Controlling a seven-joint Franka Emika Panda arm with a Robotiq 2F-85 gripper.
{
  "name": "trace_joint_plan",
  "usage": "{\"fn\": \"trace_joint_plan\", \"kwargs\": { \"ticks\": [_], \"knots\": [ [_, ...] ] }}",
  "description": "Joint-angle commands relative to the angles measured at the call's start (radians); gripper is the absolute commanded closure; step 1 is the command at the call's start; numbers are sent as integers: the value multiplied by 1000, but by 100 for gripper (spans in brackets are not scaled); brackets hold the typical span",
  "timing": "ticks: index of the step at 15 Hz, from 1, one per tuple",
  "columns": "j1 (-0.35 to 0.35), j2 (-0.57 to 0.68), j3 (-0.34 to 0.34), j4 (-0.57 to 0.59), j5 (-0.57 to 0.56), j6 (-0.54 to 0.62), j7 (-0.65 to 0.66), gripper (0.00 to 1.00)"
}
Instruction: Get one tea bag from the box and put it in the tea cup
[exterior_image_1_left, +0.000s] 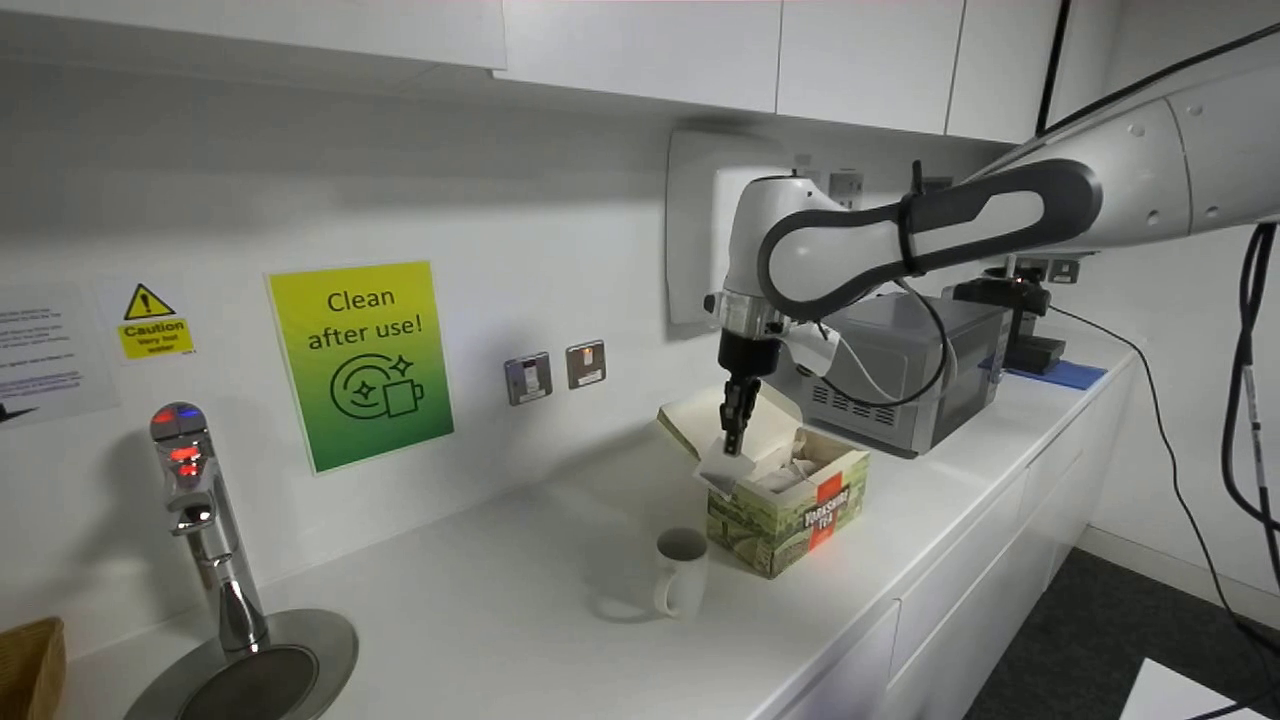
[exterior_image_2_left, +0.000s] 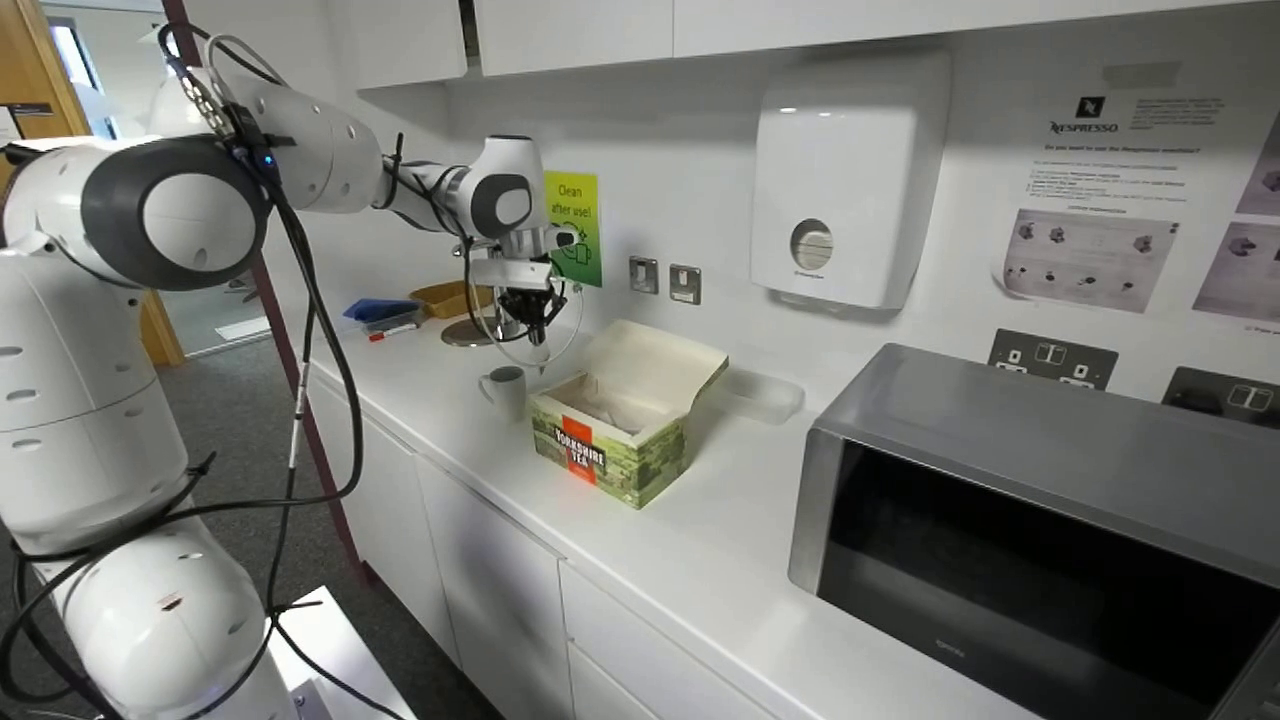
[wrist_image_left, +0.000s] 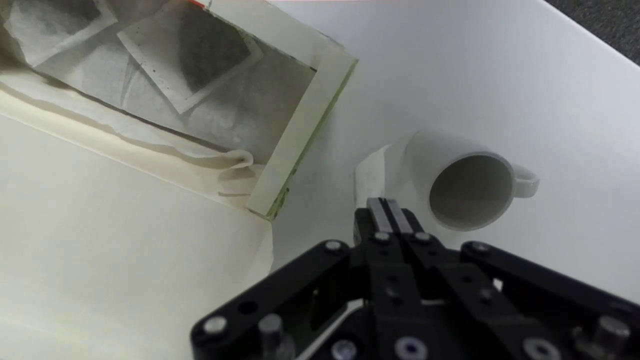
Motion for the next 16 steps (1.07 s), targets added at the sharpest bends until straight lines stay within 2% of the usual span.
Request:
{"fn": "trace_joint_plan", "kwargs": {
  "ticks": [1,8,16],
  "knots": [
    [19,7,16,2,-53,-8,26,100],
    [53,33,46,13,-110,-24,34,100],
    [67,39,63,33,-123,-32,31,100]
  ]
}}
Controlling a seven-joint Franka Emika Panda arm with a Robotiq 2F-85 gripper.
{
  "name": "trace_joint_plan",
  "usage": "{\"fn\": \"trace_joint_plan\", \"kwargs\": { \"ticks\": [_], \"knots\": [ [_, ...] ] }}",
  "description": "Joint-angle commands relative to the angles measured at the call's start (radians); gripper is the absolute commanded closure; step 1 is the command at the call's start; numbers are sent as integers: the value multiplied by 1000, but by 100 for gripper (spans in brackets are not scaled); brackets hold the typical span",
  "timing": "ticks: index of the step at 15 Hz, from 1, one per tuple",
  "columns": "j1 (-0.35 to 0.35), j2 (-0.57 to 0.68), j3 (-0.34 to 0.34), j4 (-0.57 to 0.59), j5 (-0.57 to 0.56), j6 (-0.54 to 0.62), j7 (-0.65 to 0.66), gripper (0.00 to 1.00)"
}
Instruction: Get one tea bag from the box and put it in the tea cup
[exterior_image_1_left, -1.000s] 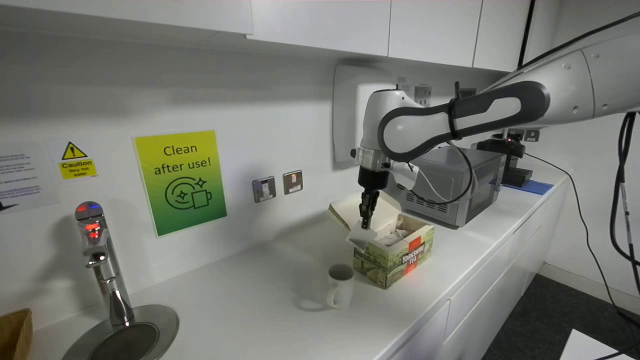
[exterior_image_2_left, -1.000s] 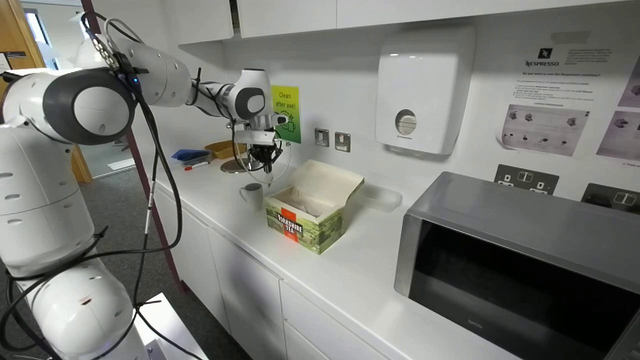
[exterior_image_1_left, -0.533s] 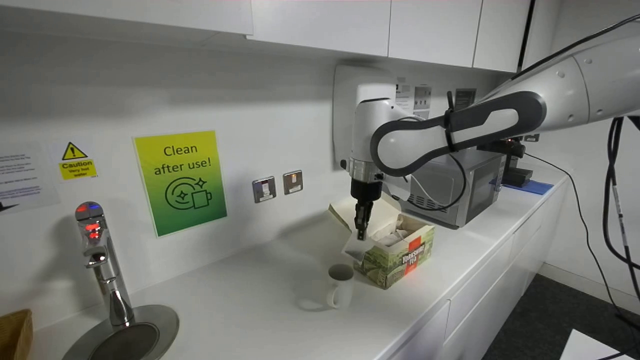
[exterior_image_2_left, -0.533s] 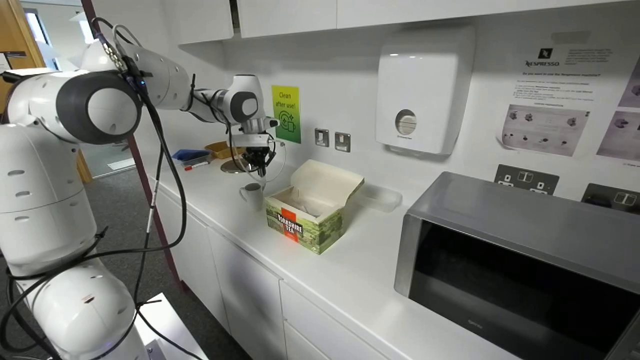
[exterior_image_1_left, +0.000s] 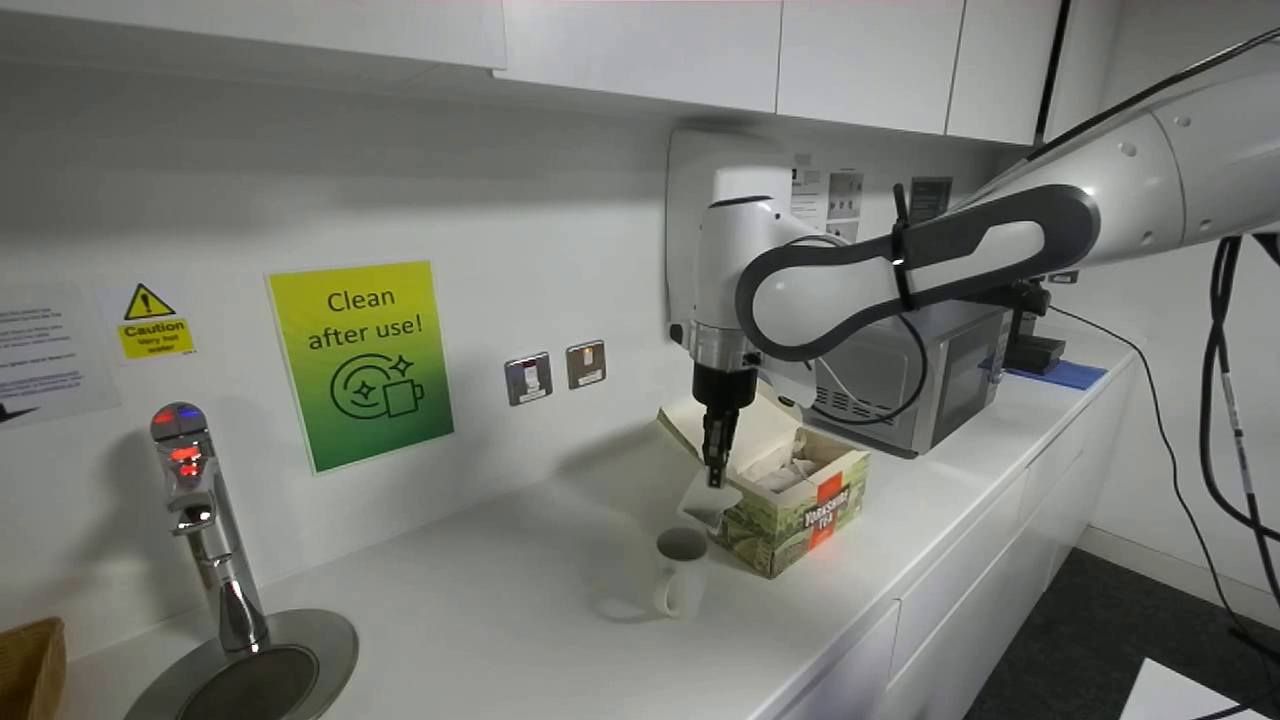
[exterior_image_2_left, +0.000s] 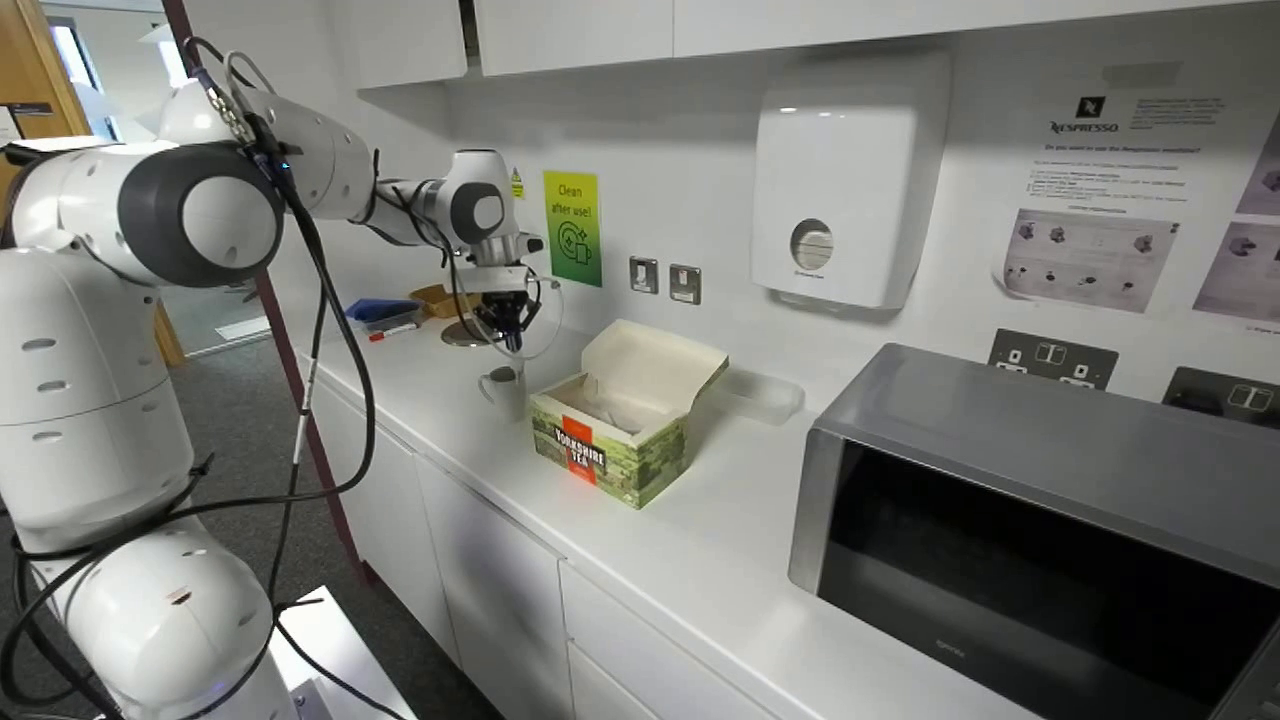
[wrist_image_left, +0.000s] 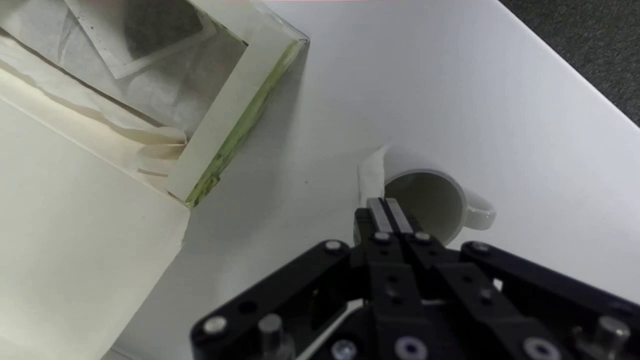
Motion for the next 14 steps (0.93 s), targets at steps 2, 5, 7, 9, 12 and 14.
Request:
{"fn": "trace_joint_plan", "kwargs": {
  "ticks": [2,5,7,9,12,14],
  "knots": [
    [10,7,8,35,-30,-30,21,100],
    [15,17,16,42,-41,-33,26,100],
    [23,28,20,50,-54,-35,31,100],
    [33,41,23,59,-69,-35,36,100],
    [46,67,25,80,-100,-40,53,100],
    [54,83,26,99,-117,-45,63,100]
  ]
}}
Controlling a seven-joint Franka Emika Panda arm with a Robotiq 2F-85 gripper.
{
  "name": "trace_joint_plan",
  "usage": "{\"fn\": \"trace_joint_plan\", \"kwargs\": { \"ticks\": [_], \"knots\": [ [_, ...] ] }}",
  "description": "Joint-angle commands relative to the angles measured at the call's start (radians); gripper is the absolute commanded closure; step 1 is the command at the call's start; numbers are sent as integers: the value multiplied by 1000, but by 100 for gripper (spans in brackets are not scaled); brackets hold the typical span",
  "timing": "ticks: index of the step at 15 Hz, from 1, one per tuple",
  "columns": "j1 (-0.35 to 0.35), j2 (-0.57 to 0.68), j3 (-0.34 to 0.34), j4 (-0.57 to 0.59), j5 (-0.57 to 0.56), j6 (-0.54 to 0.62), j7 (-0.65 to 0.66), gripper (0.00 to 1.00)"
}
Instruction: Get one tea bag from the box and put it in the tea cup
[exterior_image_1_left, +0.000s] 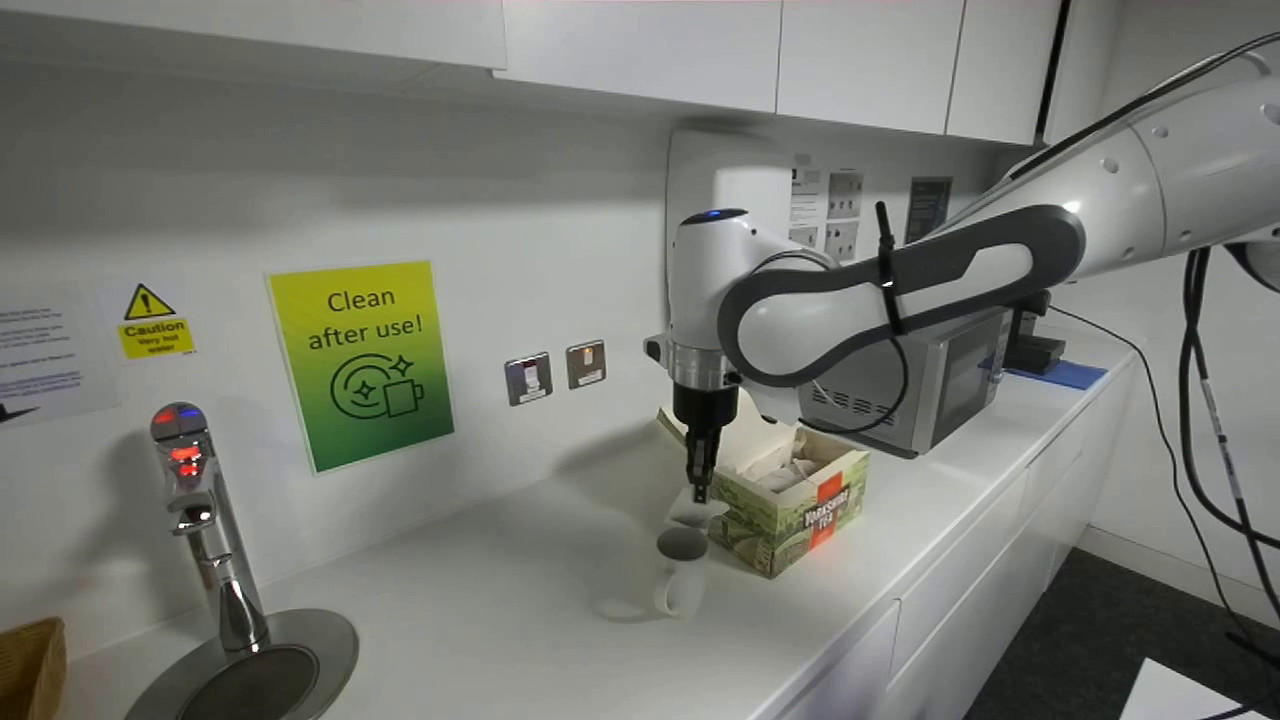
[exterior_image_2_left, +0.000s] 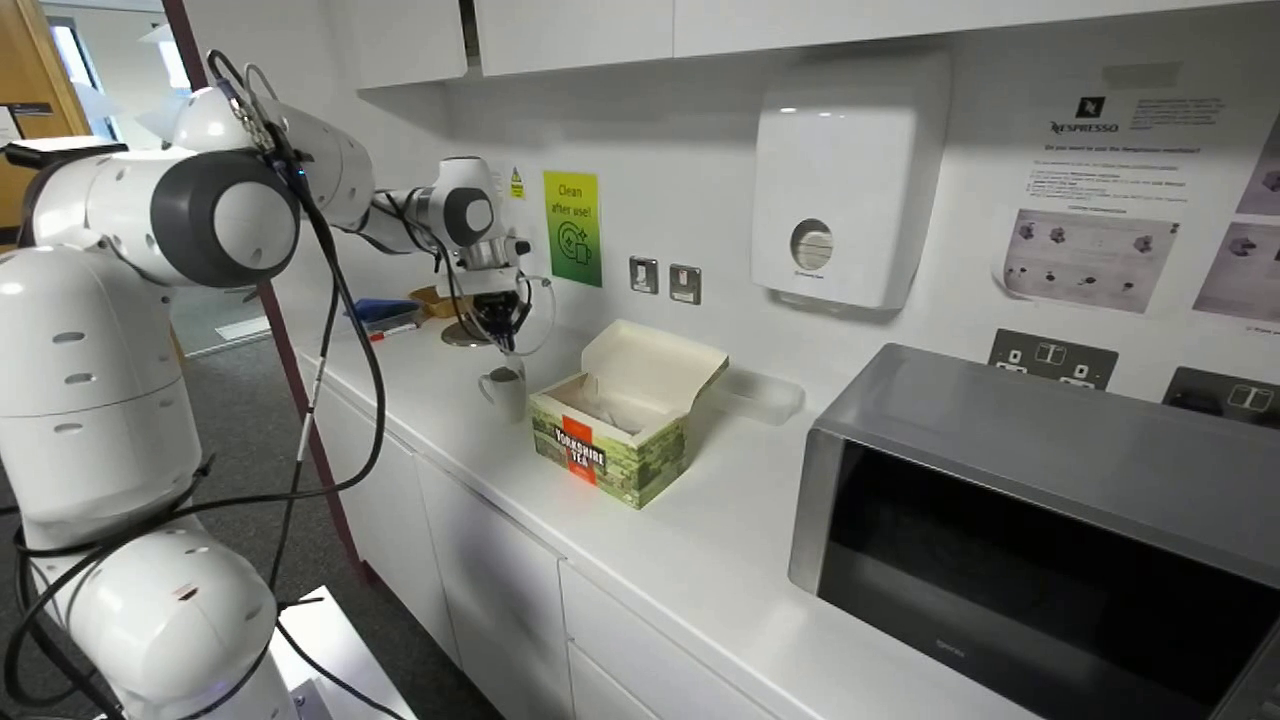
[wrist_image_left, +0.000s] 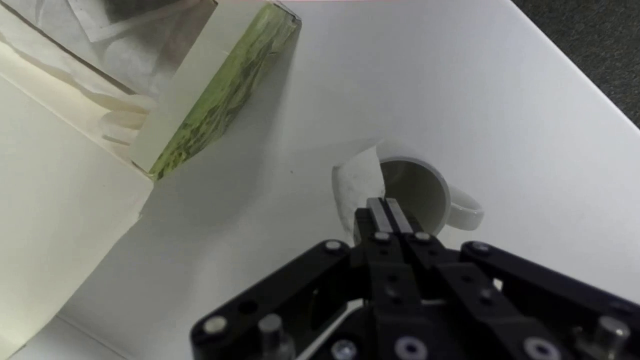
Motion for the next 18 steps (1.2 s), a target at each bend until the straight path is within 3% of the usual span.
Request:
{"fn": "trace_joint_plan", "kwargs": {
  "ticks": [1,18],
  "knots": [
    [16,40,6,74,-49,-47,36,100],
    [29,40,7,128,-41,-65,33,100]
  ]
}}
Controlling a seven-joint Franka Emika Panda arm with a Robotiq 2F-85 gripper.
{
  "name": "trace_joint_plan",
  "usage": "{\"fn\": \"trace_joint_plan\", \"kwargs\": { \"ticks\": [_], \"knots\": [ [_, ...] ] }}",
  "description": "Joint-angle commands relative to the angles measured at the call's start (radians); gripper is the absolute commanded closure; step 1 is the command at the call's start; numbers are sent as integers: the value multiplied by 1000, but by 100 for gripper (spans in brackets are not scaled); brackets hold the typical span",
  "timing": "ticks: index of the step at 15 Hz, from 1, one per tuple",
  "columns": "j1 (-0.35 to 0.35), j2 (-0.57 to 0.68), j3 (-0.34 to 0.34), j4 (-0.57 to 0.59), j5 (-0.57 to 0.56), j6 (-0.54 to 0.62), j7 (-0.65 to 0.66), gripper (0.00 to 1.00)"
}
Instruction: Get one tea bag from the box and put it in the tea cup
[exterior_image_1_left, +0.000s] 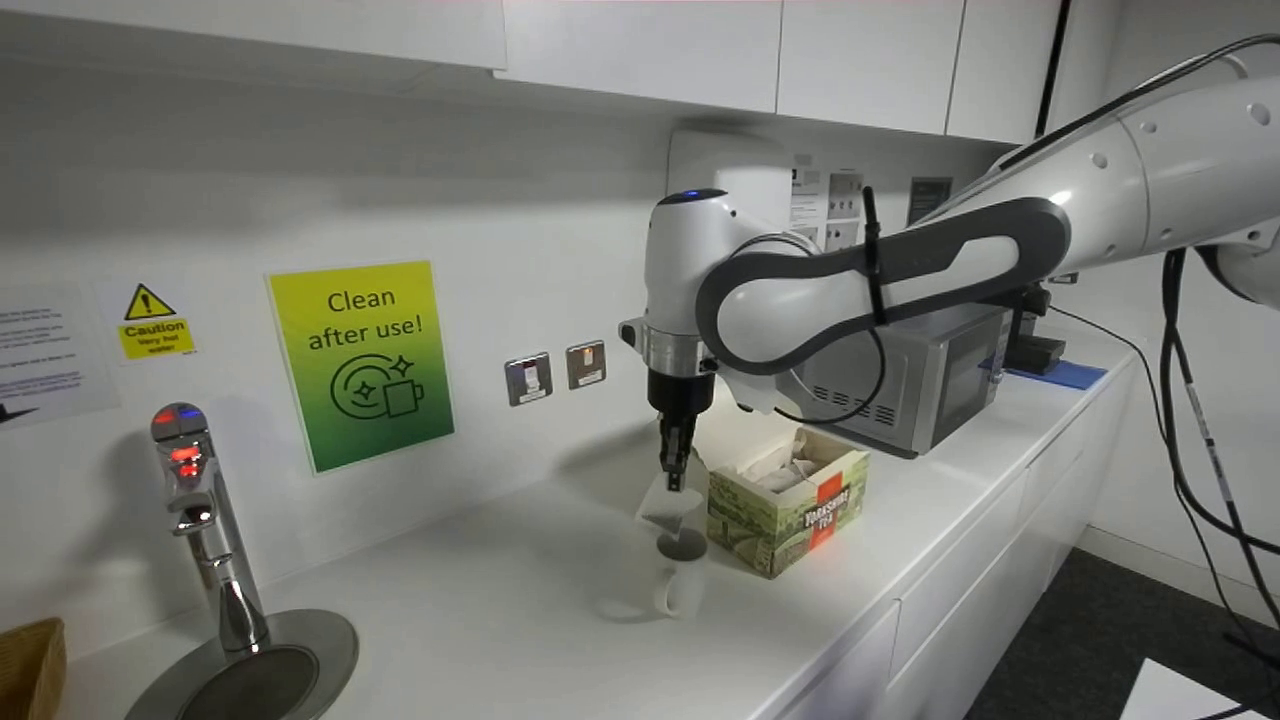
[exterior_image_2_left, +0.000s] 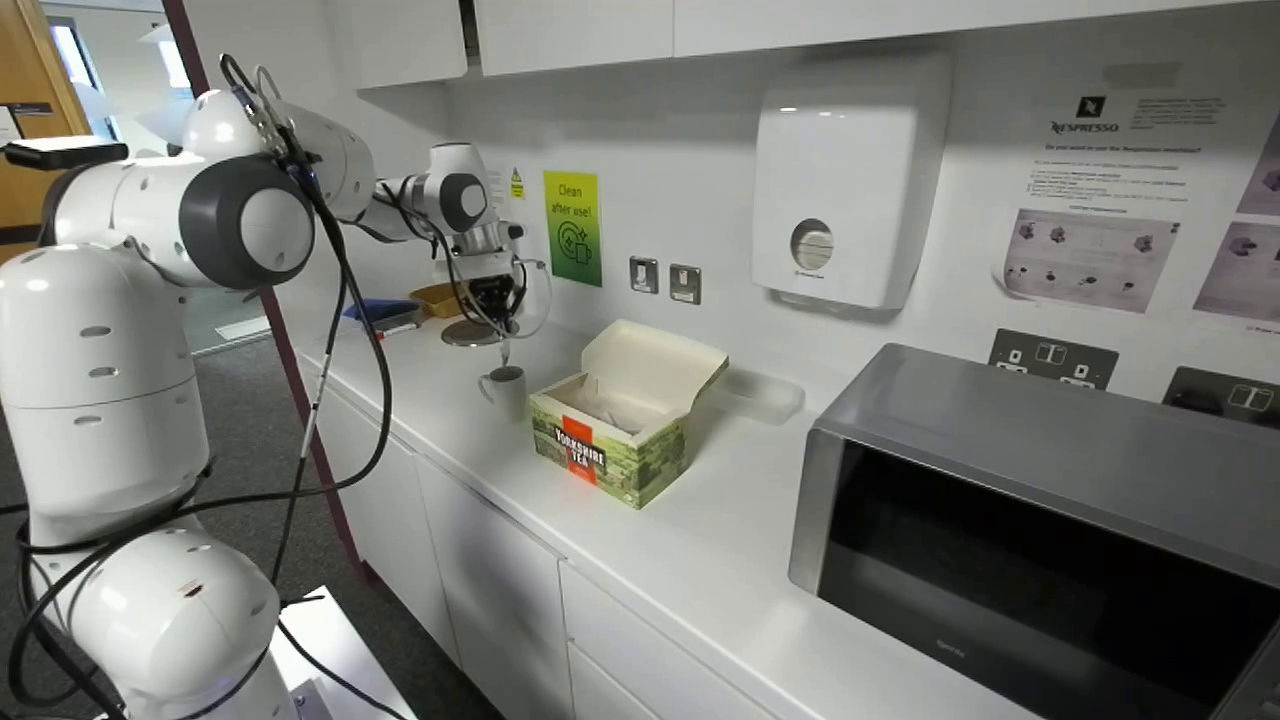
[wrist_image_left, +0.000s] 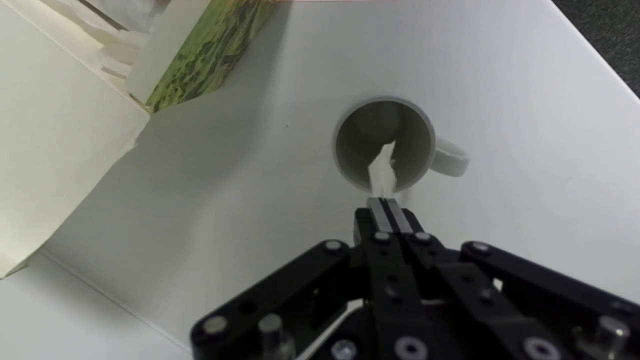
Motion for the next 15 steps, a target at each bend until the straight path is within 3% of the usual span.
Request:
{"fn": "trace_joint_plan", "kwargs": {
  "ticks": [1,15],
  "knots": [
    [-6,-6,-1,22,-13,-39,16,100],
    [-5,27,-6,19,-16,-36,38,100]
  ]
}}
